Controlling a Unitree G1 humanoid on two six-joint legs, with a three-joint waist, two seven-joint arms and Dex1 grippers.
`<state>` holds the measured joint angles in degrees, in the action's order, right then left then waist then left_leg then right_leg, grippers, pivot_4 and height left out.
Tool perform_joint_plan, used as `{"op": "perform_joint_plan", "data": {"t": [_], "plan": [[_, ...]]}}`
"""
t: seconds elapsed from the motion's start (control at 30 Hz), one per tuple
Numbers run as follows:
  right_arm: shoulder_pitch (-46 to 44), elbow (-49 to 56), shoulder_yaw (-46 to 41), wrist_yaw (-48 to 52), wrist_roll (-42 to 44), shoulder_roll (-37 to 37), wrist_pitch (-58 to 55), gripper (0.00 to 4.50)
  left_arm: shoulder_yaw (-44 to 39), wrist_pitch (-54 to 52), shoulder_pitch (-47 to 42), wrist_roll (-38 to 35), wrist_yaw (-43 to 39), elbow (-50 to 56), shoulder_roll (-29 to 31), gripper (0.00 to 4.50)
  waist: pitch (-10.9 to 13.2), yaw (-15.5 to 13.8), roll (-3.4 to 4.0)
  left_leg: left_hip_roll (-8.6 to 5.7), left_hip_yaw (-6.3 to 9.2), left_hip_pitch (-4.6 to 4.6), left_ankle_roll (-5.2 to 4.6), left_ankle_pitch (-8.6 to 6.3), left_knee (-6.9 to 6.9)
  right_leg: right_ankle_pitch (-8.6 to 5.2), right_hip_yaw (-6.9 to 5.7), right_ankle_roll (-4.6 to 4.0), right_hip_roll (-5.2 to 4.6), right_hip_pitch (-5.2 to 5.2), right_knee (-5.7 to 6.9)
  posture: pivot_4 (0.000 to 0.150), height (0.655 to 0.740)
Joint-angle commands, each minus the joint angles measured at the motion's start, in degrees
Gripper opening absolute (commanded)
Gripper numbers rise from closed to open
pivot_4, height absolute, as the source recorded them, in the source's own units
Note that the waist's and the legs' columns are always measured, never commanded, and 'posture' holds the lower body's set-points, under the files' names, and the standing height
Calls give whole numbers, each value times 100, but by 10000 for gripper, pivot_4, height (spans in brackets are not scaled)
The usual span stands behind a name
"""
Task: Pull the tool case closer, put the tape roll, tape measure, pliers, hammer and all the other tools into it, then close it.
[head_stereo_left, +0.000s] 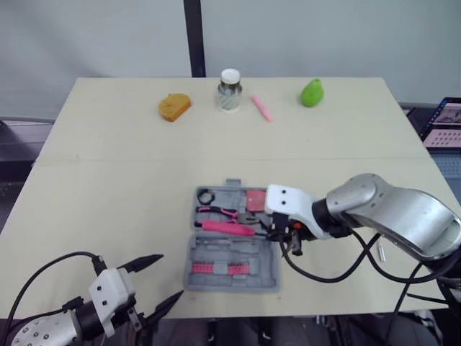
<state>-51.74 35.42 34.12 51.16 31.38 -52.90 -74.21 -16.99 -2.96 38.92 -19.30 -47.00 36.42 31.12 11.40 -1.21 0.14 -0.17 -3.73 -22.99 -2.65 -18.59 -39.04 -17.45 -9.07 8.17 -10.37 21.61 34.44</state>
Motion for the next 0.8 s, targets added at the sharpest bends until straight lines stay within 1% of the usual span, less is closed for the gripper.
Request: {"op": "perform_joint_plan", "data": {"t": [0.03,0.27,0.5,0.8], "plan": [[-317,139,384,191,-241,-10,107,192,-106,105,152,-187,23,329,-47,45000,0,-7,0,-1,1,-3,-1,0,-1,0,-1,0,-1,1,0,1500,7400],[-409,371,880,259,-540,-3,258,192,-142,166,389,-308,49,521,-177,45000,0,6,0,-1,1,-8,-5,-8,-3,1,-4,2,3,1,-2,1500,7400],[-451,252,1176,164,-838,328,253,192,-258,138,466,-487,249,527,-420,45000,-1,44,-1,0,-1,-8,-5,-7,-4,1,-4,2,4,1,-1,1500,7400],[-318,190,1437,-2,-1116,584,123,192,-259,192,593,-436,255,507,-434,45000,-1,103,-2,-1,1,-8,-4,-7,-5,1,-4,2,4,1,-1,1500,7400]]}}
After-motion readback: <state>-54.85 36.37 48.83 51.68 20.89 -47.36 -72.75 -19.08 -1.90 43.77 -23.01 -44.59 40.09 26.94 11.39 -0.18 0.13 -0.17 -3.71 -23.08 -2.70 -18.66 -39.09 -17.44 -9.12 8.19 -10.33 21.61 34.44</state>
